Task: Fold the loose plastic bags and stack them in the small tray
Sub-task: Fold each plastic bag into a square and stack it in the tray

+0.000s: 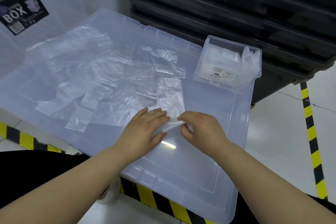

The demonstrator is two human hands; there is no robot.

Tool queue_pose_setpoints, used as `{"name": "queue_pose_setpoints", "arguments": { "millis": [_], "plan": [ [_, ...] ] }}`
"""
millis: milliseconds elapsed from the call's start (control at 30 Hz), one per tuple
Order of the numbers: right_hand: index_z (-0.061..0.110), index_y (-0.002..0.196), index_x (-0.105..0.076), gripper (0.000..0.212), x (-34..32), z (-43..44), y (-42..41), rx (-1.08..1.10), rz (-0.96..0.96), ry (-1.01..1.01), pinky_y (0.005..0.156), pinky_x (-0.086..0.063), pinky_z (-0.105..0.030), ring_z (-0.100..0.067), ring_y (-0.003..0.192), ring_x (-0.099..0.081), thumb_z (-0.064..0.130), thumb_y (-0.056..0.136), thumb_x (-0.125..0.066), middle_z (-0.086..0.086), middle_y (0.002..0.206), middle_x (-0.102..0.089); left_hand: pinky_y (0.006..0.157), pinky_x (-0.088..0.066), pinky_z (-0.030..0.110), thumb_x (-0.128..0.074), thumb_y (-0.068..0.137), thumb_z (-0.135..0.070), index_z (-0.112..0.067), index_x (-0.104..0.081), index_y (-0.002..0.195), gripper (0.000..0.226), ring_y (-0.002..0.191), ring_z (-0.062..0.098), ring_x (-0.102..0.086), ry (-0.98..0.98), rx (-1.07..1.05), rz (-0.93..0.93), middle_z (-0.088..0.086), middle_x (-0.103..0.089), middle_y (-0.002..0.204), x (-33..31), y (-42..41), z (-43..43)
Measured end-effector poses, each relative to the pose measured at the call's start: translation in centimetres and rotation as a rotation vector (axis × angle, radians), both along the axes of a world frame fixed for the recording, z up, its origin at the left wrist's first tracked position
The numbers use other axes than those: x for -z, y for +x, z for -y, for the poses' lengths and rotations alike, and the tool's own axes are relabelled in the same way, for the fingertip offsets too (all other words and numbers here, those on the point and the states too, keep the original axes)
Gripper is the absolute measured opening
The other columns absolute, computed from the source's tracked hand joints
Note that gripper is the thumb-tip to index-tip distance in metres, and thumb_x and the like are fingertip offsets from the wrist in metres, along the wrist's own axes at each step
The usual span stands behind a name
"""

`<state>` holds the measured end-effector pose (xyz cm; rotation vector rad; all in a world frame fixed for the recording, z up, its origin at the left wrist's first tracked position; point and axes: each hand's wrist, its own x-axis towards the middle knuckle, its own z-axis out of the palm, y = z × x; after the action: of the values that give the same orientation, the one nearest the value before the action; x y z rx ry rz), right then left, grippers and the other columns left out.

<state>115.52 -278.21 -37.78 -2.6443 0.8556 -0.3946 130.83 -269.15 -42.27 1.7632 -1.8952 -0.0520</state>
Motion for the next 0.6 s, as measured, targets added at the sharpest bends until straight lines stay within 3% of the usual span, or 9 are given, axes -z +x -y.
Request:
{"name": "queue_pose_setpoints", "arguments": {
  "millis": [133,167,233,300,400,500,567,600],
  "plan": [
    [0.009,0.082,-0.063,0.016,-1.4,-0.2,-0.4,-0.005,0.04,0.209,0.061,-0.044,-0.026,-0.015,0.066,-0.054,0.021,0.08,-0.053,0.003,0.073,-0.06,0.09,-0.03,0.031,-0.045,0.075,-0.02,-0.007,-0.073,0.085,0.032,0.1,0.016,-0.048,-0.075,-0.062,-0.108,0.008,-0.073,0.088,-0.3,0.4,0.7],
    [0.011,0.09,-0.062,0.011,-1.6,-0.1,-0.5,-0.002,0.026,0.287,0.069,-0.041,-0.02,-0.012,0.076,-0.053,0.018,0.082,-0.06,0.007,0.082,-0.058,0.087,-0.032,0.029,-0.045,0.076,-0.021,-0.013,-0.073,0.081,0.03,0.097,0.017,-0.048,-0.054,-0.076,-0.18,0.009,-0.073,0.084,-0.5,0.5,0.7],
    [0.017,0.095,-0.053,0.02,-1.8,0.0,-0.8,0.031,0.022,0.397,0.075,-0.035,-0.009,-0.005,0.087,-0.049,0.017,0.081,-0.067,0.015,0.089,-0.049,0.077,-0.036,0.029,-0.041,0.079,-0.031,-0.025,-0.064,0.078,0.024,0.087,0.017,-0.049,0.05,-0.119,-0.339,0.006,-0.07,0.075,-1.6,0.5,0.7],
    [0.022,0.094,-0.045,0.027,-1.7,0.2,-0.9,0.085,0.01,0.437,0.073,-0.033,-0.006,-0.002,0.091,-0.046,0.018,0.081,-0.068,0.016,0.093,-0.047,0.065,-0.038,0.027,-0.041,0.08,-0.042,-0.025,-0.063,0.084,0.028,0.076,0.017,-0.053,0.172,-0.193,-0.456,0.004,-0.064,0.072,-2.4,0.3,0.7],
    [0.019,0.09,-0.046,0.02,-1.5,0.1,-0.6,0.163,0.039,0.492,0.07,-0.033,-0.01,-0.006,0.091,-0.05,0.017,0.083,-0.065,0.01,0.092,-0.053,0.065,-0.038,0.031,-0.043,0.083,-0.039,-0.016,-0.066,0.086,0.033,0.071,0.028,-0.056,0.265,-0.226,-0.532,0.013,-0.062,0.07,-3.4,0.0,1.1],
    [0.003,0.085,-0.055,0.014,-1.5,-0.2,-0.1,0.253,0.132,0.546,0.069,-0.04,-0.015,-0.015,0.083,-0.057,0.016,0.085,-0.061,0.0,0.081,-0.061,0.067,-0.04,0.029,-0.049,0.094,-0.026,-0.025,-0.054,0.071,0.024,0.068,0.023,-0.053,0.329,-0.239,-0.58,0.002,-0.057,0.065,-4.1,-0.4,1.2],
    [-0.001,0.081,-0.058,0.017,-1.4,-0.1,0.1,0.3,0.159,0.583,0.067,-0.042,-0.022,-0.014,0.073,-0.056,0.015,0.085,-0.06,-0.008,0.075,-0.06,0.071,-0.042,0.031,-0.049,0.094,-0.021,-0.015,-0.061,0.076,0.022,0.071,0.022,-0.055,0.382,-0.259,-0.635,0.003,-0.06,0.07,-4.3,-0.7,1.5],
    [0.003,0.073,-0.057,0.017,-1.4,-0.1,0.2,0.325,0.17,0.606,0.062,-0.039,-0.019,-0.006,0.063,-0.052,0.015,0.086,-0.059,-0.004,0.068,-0.056,0.073,-0.043,0.032,-0.048,0.094,-0.021,-0.008,-0.062,0.081,0.023,0.072,0.023,-0.055,0.407,-0.273,-0.657,0.006,-0.061,0.073,-4.4,-0.8,1.7]
  ]
}}
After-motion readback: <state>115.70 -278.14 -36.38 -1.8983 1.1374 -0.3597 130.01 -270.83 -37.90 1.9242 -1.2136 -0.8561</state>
